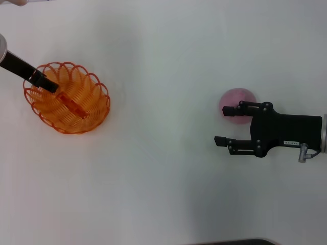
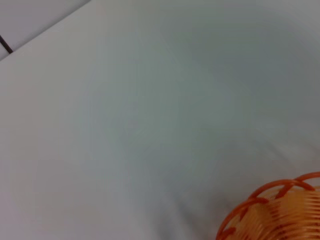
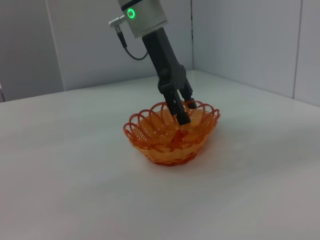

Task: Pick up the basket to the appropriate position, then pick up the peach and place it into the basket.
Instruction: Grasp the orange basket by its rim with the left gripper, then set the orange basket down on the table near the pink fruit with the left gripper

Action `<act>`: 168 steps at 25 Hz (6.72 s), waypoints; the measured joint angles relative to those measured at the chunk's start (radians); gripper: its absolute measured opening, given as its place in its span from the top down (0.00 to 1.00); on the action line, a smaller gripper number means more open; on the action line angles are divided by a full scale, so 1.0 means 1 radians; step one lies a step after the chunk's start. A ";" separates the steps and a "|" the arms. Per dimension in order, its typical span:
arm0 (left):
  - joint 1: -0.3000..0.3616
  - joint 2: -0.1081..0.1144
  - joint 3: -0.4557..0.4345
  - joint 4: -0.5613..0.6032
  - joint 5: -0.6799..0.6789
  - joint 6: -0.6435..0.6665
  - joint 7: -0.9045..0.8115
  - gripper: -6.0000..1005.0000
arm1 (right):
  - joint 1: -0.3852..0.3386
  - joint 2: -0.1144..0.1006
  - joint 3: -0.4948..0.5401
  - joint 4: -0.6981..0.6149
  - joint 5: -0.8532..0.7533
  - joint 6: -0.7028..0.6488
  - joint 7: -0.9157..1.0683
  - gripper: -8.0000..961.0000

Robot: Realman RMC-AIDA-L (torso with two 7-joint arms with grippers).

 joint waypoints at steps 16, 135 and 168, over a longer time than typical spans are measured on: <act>0.003 -0.005 0.027 0.019 0.000 0.005 -0.001 0.64 | 0.000 0.000 0.000 0.000 0.000 0.002 0.000 0.19; 0.314 -0.131 -0.521 0.184 -0.302 0.382 -0.211 0.89 | 0.011 0.000 0.017 0.028 0.008 0.030 0.035 0.19; 0.318 -0.125 -0.492 0.243 -0.305 0.394 -0.234 0.56 | 0.013 0.000 0.017 0.028 0.008 0.030 0.037 0.19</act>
